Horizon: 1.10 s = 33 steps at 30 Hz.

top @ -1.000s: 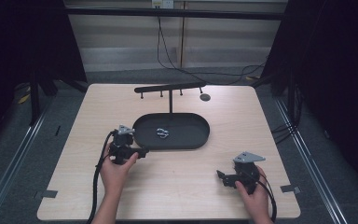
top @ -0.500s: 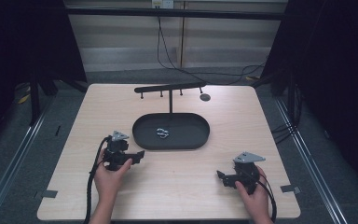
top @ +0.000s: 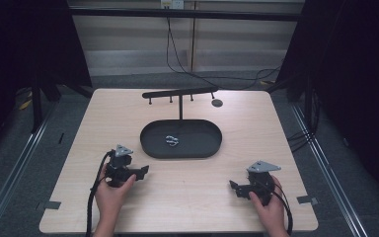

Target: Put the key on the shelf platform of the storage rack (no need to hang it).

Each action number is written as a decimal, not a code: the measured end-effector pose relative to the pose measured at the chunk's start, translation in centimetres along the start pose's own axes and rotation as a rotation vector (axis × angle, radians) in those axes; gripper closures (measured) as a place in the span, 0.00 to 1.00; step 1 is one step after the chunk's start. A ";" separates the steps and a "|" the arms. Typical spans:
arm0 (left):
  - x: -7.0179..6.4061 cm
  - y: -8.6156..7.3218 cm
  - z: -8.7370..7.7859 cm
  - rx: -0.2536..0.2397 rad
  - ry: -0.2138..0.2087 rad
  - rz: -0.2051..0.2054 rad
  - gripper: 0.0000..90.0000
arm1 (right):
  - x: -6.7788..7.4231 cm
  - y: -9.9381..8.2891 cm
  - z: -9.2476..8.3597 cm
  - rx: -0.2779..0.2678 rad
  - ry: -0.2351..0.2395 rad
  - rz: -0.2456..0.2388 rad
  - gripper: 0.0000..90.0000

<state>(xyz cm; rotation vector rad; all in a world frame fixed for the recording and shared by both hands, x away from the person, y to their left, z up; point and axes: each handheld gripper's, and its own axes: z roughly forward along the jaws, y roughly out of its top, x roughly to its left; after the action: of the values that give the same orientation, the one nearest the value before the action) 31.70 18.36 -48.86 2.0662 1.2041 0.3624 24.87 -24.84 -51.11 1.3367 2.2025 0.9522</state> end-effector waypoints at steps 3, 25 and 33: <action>0.2 -0.3 -0.1 -0.004 -0.003 -0.009 0.28 | 0.0 0.0 0.0 0.001 0.000 -0.001 0.17; 1.0 -2.3 -0.7 0.010 0.027 0.001 0.27 | 0.0 0.0 0.0 0.001 0.000 -0.001 0.17; 1.3 -2.7 -1.1 0.018 0.043 0.017 0.27 | 0.0 0.0 0.0 0.001 0.000 -0.001 0.17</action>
<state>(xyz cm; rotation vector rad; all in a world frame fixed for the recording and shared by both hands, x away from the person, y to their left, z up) 30.00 20.80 -50.05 2.0949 1.2196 0.4071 24.88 -24.86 -51.11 1.3356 2.2038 0.9507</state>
